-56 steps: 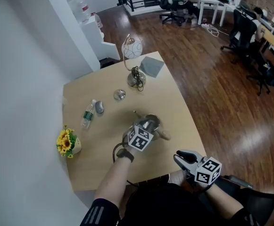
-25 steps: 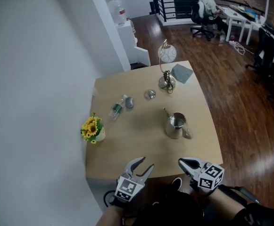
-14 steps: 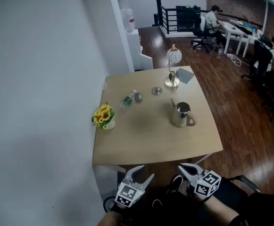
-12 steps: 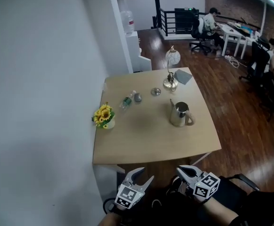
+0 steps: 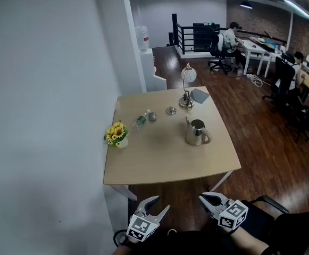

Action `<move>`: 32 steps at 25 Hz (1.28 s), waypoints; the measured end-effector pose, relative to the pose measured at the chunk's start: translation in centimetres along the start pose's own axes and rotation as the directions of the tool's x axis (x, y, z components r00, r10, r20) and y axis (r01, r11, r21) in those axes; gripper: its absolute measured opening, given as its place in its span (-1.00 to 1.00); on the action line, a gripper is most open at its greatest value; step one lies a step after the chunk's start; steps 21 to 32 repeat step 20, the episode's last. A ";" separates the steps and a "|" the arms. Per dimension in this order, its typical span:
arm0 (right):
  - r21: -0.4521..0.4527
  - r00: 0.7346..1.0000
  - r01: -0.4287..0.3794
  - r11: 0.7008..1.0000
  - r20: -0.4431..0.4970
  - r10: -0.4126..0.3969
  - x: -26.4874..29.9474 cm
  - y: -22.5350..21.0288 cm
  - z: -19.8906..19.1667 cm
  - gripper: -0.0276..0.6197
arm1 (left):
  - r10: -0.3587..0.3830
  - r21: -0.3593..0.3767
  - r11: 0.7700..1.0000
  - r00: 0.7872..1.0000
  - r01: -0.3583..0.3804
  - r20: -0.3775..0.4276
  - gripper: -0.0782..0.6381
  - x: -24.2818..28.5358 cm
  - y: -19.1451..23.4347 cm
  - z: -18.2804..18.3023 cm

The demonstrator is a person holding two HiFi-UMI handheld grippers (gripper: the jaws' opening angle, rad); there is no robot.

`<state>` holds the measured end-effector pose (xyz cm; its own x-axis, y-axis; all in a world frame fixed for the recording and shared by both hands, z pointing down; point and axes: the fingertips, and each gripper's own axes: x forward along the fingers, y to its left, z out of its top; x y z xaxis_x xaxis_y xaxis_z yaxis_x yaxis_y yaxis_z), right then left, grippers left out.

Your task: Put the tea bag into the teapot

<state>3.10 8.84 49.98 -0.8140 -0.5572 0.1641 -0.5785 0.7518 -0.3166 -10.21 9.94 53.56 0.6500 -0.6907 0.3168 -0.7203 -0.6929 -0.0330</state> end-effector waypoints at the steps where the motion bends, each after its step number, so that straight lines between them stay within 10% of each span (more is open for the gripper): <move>1: -0.003 1.000 -0.004 1.000 -0.002 0.004 -0.4 0.1 0.0 -0.89 | 0.007 -0.004 1.000 1.000 -0.007 0.002 -0.27 -0.1 -0.3 0.1; 32: -0.027 0.999 -0.032 0.999 0.011 0.032 -4.0 1.2 0.3 -0.89 | 0.038 0.006 0.999 0.999 -0.038 0.011 -0.27 -1.1 -3.4 0.7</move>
